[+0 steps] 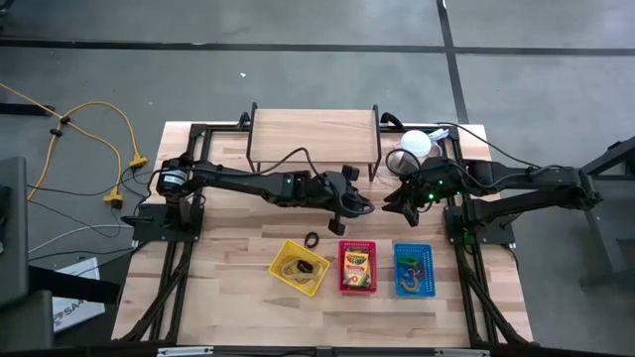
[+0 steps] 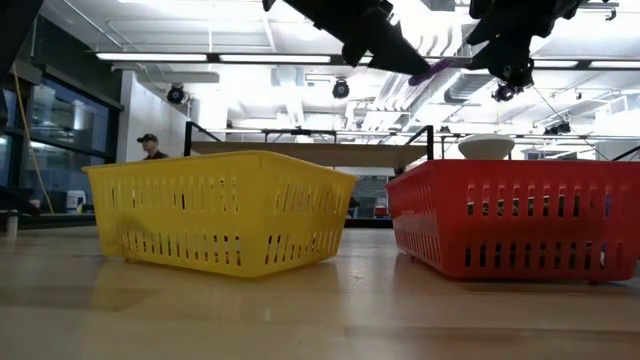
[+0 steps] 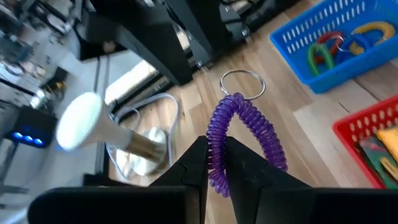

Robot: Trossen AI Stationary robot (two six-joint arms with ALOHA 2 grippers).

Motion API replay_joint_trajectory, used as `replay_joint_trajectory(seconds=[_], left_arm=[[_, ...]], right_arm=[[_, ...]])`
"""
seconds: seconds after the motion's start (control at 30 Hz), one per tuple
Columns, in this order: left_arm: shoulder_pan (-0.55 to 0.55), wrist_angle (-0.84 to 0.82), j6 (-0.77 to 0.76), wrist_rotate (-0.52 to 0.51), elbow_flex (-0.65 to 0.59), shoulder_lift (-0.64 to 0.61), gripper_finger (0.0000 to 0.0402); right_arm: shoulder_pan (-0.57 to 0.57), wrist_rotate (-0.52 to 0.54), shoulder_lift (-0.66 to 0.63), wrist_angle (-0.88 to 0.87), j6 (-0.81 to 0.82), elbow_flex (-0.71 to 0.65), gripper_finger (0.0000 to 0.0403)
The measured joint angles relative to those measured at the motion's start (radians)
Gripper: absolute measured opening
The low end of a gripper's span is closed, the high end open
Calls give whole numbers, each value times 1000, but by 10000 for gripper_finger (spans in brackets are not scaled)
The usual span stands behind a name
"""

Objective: Pick & Place Office Desk Supplies
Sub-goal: Put the violet spring keychain into the blue bin

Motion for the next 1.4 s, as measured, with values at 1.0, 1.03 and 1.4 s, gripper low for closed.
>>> replay_joint_trajectory(seconds=[1.0, 1.03, 1.4], left_arm=[[-2, 73, 20, -5, 0, 0, 38], [-2, 75, 20, -5, 0, 0, 38], [-2, 89, 43, -9, 0, 0, 38]], right_arm=[[0, -105, 0, 74, 39, 0, 93], [0, -105, 0, 74, 39, 0, 91], [0, -105, 0, 74, 39, 0, 90]])
